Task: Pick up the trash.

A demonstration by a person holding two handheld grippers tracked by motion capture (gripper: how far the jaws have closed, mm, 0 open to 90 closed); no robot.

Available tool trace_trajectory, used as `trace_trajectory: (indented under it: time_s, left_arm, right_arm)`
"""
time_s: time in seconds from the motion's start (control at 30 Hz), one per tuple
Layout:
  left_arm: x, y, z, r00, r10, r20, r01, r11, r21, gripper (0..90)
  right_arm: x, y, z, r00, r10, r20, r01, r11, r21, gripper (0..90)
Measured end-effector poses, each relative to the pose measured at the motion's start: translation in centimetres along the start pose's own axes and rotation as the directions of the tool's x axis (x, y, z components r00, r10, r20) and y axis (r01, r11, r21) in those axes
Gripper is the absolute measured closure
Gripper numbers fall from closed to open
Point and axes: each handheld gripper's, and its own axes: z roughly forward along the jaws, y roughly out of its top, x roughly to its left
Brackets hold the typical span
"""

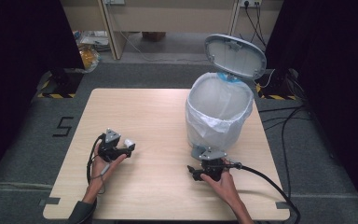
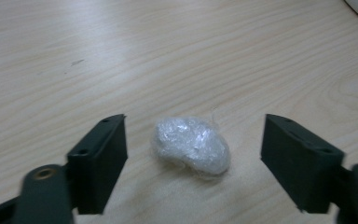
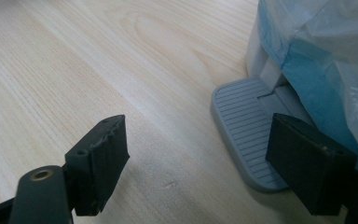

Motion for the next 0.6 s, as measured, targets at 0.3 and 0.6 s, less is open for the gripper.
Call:
trace_trajectory:
  time_s: [0.3,0.6]
  left_arm:
    - [0.5,-0.4,1.5,0.9991,-0.001,0.043,-0.001,0.9989,0.046,46.6]
    - [0.0,0.5,0.9,0.9984,0.008,0.056,-0.009,0.9998,0.015,51.4]
  right_arm:
    - [0.1,0.0,0.0,1.0000,-0.007,0.005,0.007,1.000,0.000,20.6]
    - [0.1,0.0,0.1,0.9999,-0.011,0.008,0.011,1.000,0.000,20.2]
